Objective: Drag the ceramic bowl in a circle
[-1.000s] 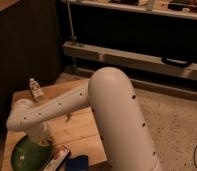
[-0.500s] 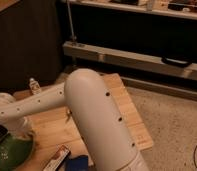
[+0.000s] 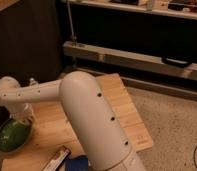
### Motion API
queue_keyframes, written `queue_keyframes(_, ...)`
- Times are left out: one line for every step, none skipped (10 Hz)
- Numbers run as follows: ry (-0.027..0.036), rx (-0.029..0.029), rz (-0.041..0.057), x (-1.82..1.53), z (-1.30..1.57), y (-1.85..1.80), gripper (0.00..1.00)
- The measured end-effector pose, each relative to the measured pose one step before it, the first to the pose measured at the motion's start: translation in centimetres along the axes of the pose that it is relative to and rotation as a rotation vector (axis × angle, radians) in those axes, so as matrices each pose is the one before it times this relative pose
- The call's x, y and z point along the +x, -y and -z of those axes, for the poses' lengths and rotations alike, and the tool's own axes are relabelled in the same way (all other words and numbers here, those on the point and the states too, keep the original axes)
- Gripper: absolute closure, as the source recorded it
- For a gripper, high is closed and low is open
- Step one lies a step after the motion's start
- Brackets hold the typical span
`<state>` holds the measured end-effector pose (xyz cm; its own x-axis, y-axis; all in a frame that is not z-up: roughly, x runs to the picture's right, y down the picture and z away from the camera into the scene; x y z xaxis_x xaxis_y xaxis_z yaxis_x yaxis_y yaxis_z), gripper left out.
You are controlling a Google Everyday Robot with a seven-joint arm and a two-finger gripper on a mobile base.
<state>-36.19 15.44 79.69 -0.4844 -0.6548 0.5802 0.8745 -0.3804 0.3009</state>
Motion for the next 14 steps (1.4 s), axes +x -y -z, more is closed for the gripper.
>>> queue_keyframes(-0.00499,0.0121,-0.04011,1.026,0.097,-1.743,1.0)
queue_keyframes(-0.00728,0.01423,-0.03487,0.754,0.213,-1.323,1.0)
queue_keyframes(-0.00843,0.01201,-0.03196,0.673,0.302,-1.33,1.0)
queue_keyframes(-0.01094,0.00744,-0.04218,0.291,0.474,-1.627,1.0)
queue_keyframes(-0.00338,0.0034,-0.01562,-0.227,0.185,-0.661,1.0)
queue_keyframes(-0.00623,0.00695,-0.02489,-0.837,0.346,-1.638,1.0)
queue_keyframes(0.00261,-0.00657,-0.01549,-1.208,0.181,-1.916,1.0)
queue_keyframes(0.00296,0.00241,-0.00451,-1.973,0.107,-1.544,1.0)
queue_keyframes(0.00624,-0.00149,0.00131,-1.619,-0.036,-0.82,1.0)
queue_keyframes(0.00606,0.00255,-0.00689,-1.974,-0.08,-1.305,1.0)
queue_keyframes(0.01465,-0.00262,-0.00672,-2.337,-0.177,-1.601,1.0)
queue_keyframes(0.01148,0.00072,0.00495,-1.595,-0.287,-0.331,1.0)
queue_keyframes(0.00931,0.00403,0.01128,-1.387,-0.24,0.136,1.0)
queue_keyframes(0.01578,0.00248,0.02393,-1.924,-0.409,0.519,1.0)
